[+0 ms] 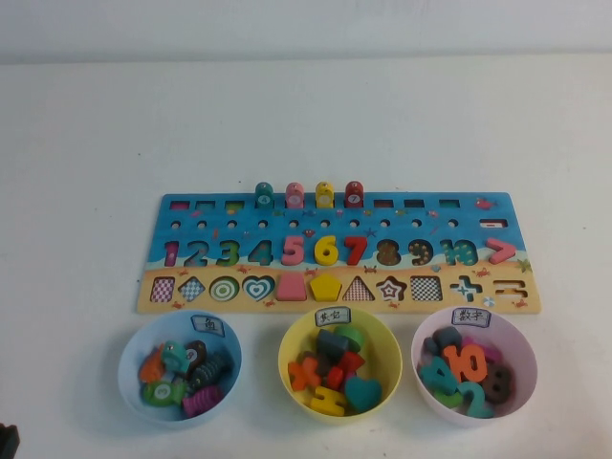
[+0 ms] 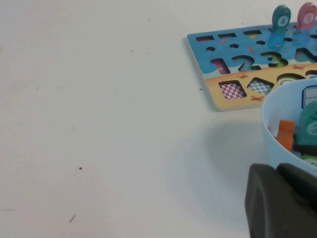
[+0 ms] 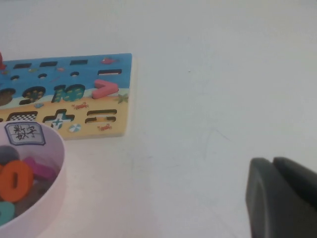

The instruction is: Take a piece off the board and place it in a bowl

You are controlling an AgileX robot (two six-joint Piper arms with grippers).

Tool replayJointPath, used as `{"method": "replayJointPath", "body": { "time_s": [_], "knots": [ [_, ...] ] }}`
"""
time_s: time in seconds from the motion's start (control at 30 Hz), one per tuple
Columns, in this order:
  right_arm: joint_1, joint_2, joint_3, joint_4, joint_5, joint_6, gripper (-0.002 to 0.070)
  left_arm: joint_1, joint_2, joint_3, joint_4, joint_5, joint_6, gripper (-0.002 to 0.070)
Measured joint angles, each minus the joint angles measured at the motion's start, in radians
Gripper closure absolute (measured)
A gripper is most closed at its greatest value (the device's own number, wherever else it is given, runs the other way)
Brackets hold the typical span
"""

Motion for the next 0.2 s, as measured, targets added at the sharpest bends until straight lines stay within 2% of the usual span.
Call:
{"method": "replayJointPath", "body": {
  "time_s": [0.2],
  "knots": [
    [-0.009,0.0,0.0,-0.002,0.007,-0.006,0.0693,0.0,0.0,0.0,0.0,0.0,0.0,0.0678]
  ]
}}
